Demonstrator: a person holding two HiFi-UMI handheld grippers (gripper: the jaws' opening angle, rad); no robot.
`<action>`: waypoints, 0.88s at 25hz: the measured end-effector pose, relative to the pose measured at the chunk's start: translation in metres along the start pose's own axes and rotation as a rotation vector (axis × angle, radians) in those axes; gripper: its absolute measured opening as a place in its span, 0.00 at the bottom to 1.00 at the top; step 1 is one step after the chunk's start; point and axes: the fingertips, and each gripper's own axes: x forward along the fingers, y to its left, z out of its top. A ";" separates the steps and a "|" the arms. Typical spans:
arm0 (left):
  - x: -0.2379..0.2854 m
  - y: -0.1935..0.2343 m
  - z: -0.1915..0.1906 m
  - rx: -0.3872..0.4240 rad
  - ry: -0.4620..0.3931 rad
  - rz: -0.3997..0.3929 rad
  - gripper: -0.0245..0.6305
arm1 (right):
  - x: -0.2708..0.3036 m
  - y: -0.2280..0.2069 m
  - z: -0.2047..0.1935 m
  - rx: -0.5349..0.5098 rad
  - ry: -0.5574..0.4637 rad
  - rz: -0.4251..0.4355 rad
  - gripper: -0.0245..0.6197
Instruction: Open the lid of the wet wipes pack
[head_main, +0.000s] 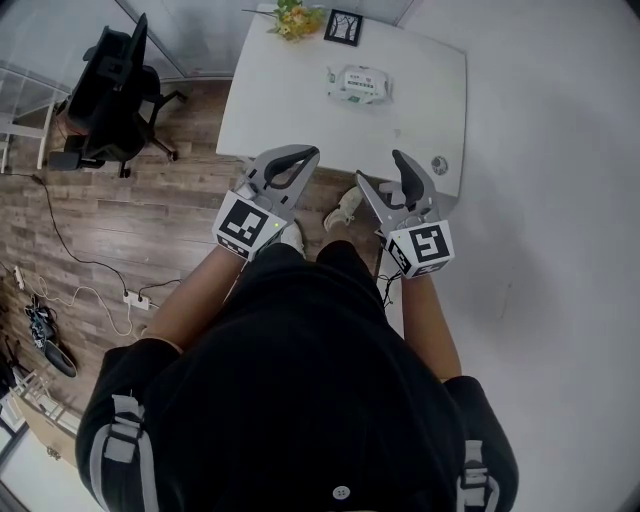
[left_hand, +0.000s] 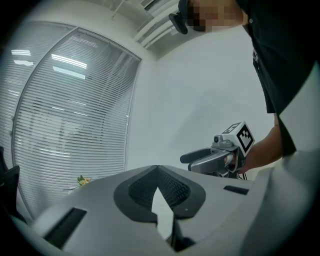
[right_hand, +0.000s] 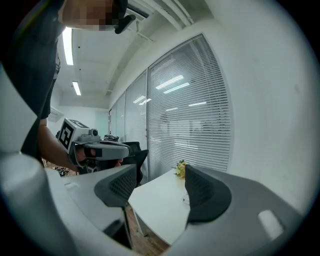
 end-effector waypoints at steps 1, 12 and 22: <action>0.004 0.003 0.000 0.002 0.003 0.003 0.05 | 0.004 -0.004 0.000 0.002 0.001 0.003 0.53; 0.072 0.055 -0.004 0.000 0.045 0.086 0.05 | 0.067 -0.084 -0.017 0.004 0.033 0.078 0.48; 0.159 0.110 -0.034 -0.023 0.150 0.183 0.05 | 0.133 -0.177 -0.047 -0.004 0.132 0.172 0.45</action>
